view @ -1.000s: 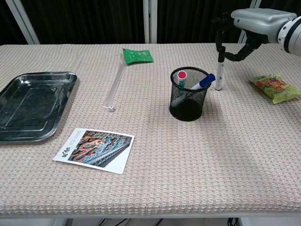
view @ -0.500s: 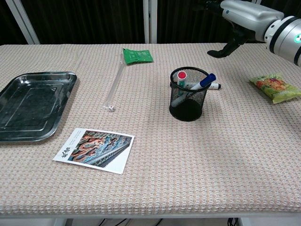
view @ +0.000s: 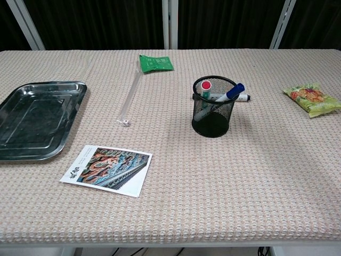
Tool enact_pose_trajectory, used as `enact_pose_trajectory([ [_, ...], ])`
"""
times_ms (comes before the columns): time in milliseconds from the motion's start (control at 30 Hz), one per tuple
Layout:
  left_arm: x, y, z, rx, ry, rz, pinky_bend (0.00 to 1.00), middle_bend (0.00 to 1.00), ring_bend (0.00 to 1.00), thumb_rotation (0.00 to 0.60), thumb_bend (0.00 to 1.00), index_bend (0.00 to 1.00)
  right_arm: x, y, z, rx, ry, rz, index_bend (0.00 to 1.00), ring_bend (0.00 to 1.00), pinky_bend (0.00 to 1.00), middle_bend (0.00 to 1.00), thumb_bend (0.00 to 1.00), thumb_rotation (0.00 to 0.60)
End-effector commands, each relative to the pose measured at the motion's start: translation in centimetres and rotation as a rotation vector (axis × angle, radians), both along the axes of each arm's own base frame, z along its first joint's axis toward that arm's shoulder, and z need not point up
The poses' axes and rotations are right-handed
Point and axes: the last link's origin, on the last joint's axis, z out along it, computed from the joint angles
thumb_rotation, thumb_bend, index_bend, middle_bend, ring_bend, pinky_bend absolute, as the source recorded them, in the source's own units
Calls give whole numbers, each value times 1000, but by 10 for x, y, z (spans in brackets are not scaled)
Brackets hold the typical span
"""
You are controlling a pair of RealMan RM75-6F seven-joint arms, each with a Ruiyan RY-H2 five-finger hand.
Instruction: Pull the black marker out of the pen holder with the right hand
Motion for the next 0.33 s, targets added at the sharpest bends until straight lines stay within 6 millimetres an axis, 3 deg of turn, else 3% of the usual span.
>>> enact_pose_trajectory([
  [33, 4, 0, 0, 6, 2, -18, 17, 0, 0, 600, 124, 47, -30, 38, 13, -15, 47, -133, 0, 0, 0, 0, 224, 600],
  [167, 7, -1, 1, 12, 7, -39, 16, 0, 0, 600, 124, 47, -44, 58, 16, -24, 50, -219, 0, 0, 0, 0, 224, 600],
  [333, 8, 0, 1, 11, 9, -42, 16, 0, 0, 600, 124, 47, -50, 65, 16, -25, 42, -260, 0, 0, 0, 0, 225, 600],
])
